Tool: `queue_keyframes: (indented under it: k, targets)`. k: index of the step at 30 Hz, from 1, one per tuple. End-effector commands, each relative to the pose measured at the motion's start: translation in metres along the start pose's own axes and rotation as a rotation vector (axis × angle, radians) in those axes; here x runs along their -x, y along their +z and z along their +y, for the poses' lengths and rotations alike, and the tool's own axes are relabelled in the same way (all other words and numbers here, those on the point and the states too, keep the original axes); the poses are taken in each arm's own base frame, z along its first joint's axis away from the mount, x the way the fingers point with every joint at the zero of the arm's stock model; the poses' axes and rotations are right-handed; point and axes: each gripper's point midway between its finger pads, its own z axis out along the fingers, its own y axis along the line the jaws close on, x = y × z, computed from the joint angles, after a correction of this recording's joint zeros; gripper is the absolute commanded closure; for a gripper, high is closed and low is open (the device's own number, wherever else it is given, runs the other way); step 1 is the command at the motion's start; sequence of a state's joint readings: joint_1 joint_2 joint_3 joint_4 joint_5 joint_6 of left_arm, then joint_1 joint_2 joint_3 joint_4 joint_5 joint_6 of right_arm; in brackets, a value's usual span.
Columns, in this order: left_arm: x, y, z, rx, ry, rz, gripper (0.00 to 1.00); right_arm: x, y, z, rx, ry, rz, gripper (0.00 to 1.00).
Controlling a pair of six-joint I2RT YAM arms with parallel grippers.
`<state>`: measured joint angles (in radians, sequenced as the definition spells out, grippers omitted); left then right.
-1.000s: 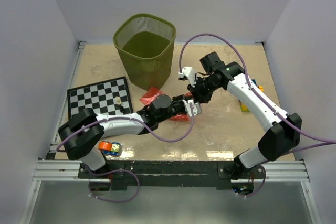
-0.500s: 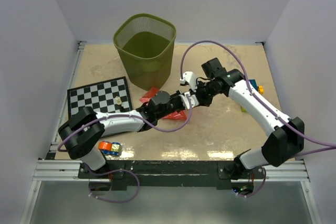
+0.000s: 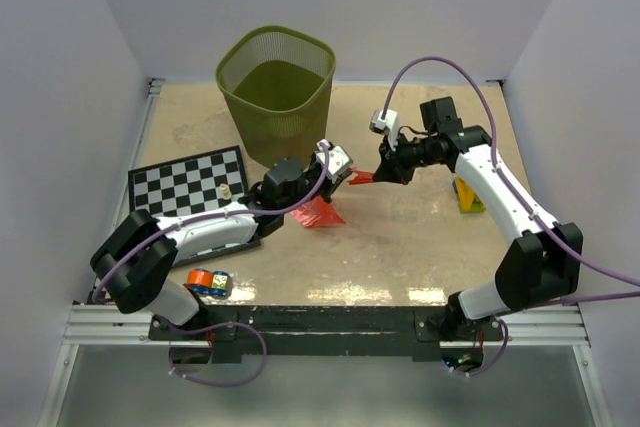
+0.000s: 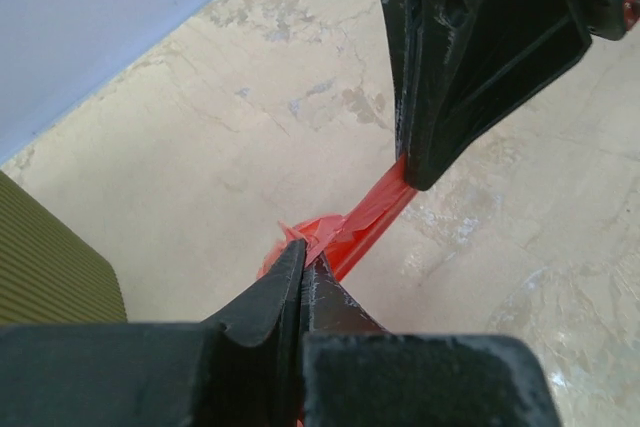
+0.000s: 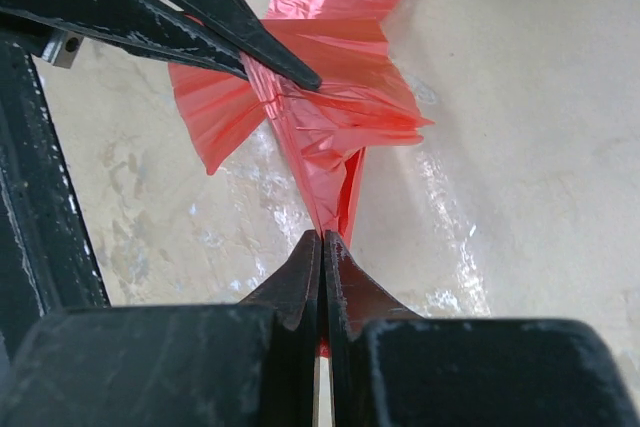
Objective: Put the trash bags into the trash bin
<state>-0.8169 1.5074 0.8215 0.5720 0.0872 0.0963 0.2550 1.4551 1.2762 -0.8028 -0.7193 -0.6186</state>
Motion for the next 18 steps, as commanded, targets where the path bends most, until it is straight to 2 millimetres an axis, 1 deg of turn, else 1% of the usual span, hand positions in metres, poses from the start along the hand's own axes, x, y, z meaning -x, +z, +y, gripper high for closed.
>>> queue_keyframes:
  k: [1,3,5,8,9,13,15,18]
  targets:
    - [0.021,-0.028,0.062,0.207,-0.066,-0.053,1.00,-0.039,-0.016,-0.020,-0.081,0.114,0.159,1.00]
    - [0.019,-0.031,0.060,0.199,-0.054,-0.048,1.00,-0.032,-0.016,-0.020,-0.068,0.107,0.137,1.00]
    - [0.019,-0.030,0.051,0.139,-0.039,-0.044,1.00,-0.018,-0.019,-0.008,-0.004,0.026,0.103,1.00]
    - [0.019,-0.029,0.043,0.098,-0.033,-0.050,1.00,0.002,-0.019,0.003,0.027,-0.059,0.058,1.00]
    - [0.019,-0.028,0.041,0.083,-0.033,-0.051,1.00,0.004,-0.015,0.004,0.025,-0.069,0.060,1.00]
    - [0.019,-0.024,0.038,0.061,-0.032,-0.055,1.00,0.000,0.003,0.005,0.045,-0.090,0.081,1.00]
    - [0.021,-0.022,0.037,0.055,-0.020,-0.060,1.00,0.003,0.009,0.008,0.055,-0.106,0.082,1.00]
    - [0.025,-0.020,0.038,0.053,0.004,-0.064,1.00,0.012,0.015,0.012,0.065,-0.113,0.083,1.00]
